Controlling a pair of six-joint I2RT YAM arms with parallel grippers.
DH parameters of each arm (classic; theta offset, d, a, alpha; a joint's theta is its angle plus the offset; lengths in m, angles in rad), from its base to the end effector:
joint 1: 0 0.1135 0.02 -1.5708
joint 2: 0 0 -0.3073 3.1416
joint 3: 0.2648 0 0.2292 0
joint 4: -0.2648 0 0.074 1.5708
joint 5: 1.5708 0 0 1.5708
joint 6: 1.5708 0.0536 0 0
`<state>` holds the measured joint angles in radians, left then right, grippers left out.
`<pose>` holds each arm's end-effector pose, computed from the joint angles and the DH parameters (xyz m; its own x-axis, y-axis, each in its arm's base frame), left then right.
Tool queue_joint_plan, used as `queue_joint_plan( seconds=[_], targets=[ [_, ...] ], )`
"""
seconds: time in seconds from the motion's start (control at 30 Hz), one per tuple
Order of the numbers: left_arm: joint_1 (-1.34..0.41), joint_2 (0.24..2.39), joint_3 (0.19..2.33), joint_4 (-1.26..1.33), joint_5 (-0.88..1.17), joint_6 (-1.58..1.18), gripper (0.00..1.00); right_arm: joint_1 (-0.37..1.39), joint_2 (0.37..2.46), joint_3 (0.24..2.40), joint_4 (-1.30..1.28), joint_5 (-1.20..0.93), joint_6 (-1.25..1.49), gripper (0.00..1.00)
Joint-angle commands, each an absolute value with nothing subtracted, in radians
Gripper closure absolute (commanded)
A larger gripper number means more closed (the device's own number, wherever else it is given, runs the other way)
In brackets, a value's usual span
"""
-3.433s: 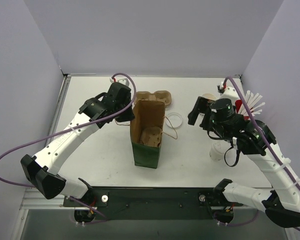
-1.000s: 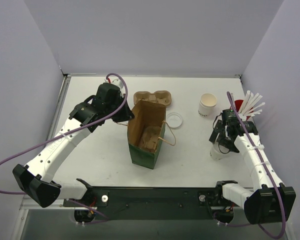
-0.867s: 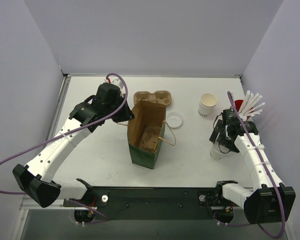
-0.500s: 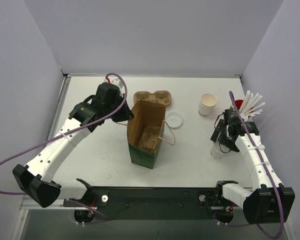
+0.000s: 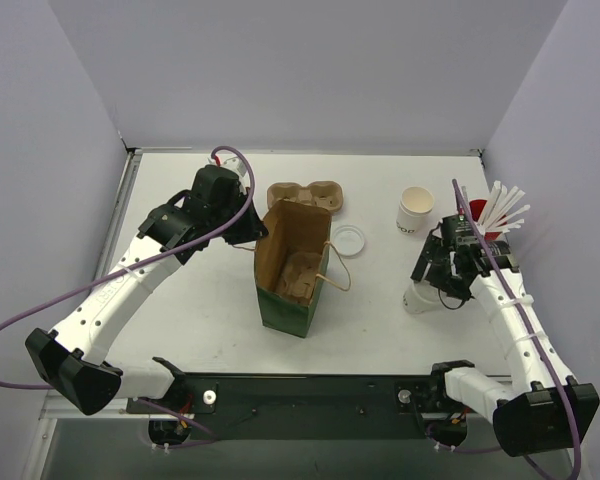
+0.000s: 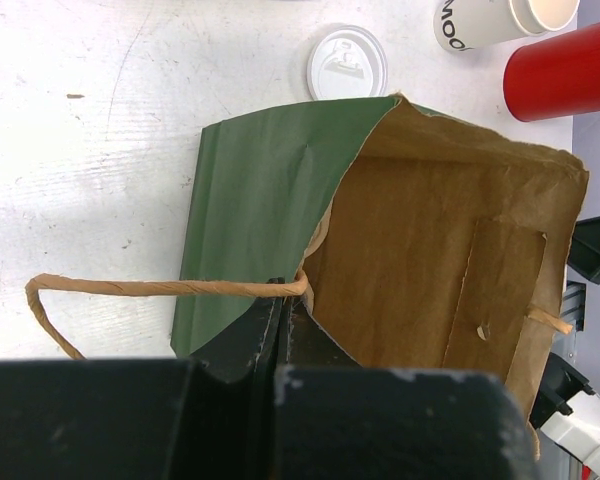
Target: Pack the takeout coffee
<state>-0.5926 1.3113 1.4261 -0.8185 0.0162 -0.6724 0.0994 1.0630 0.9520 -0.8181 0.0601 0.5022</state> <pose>0.2080 -0.1411 0.4129 -0.7741 -0.2296 -0.5900 0.1106 0.8685 -0.4831 0.1729 0.0140 0.3150 -0.7292 0.4102 -0.5478 0.3282 0.9120 0.2459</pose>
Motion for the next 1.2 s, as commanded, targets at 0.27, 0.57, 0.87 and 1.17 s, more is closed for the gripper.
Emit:
queue_joint_plan(
  seconds=[0.27,0.57,0.87,1.17],
  targets=[
    [-0.584,1.307,1.447,-0.779,0.020,-0.684,1.00,0.333,1.155,0.951,-0.816,0.098,0.617,0.52],
    [-0.583,1.310,1.450,-0.785,0.018,-0.675,1.00,0.405,1.198,0.942,-0.788,0.129,0.624,0.39],
    [-0.580,1.312,1.457,-0.787,0.021,-0.672,1.00,0.419,1.212,0.971,-0.796,0.133,0.612,0.25],
    [-0.578,1.308,1.456,-0.788,0.028,-0.670,1.00,0.423,1.223,1.008,-0.822,0.163,0.594,0.21]
  ],
)
